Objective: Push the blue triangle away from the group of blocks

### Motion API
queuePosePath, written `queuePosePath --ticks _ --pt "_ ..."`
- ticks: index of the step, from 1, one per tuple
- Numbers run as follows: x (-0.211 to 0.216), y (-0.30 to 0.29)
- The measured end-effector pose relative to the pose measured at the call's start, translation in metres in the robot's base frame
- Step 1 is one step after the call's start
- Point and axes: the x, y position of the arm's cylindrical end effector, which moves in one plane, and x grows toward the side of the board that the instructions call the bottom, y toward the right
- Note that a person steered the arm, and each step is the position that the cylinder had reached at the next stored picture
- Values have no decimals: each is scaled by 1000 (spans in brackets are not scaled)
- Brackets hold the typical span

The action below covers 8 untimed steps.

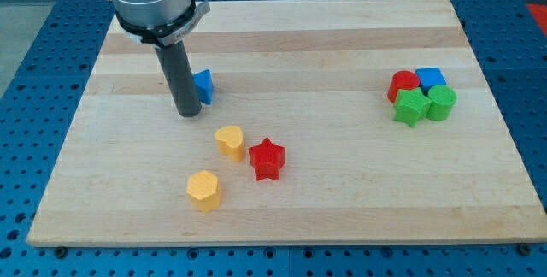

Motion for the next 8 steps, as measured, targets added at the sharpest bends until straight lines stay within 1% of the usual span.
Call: queuePosePath --ticks 2,5,8 --pt "-12 0" --pt "-13 28" --pt "-15 29"
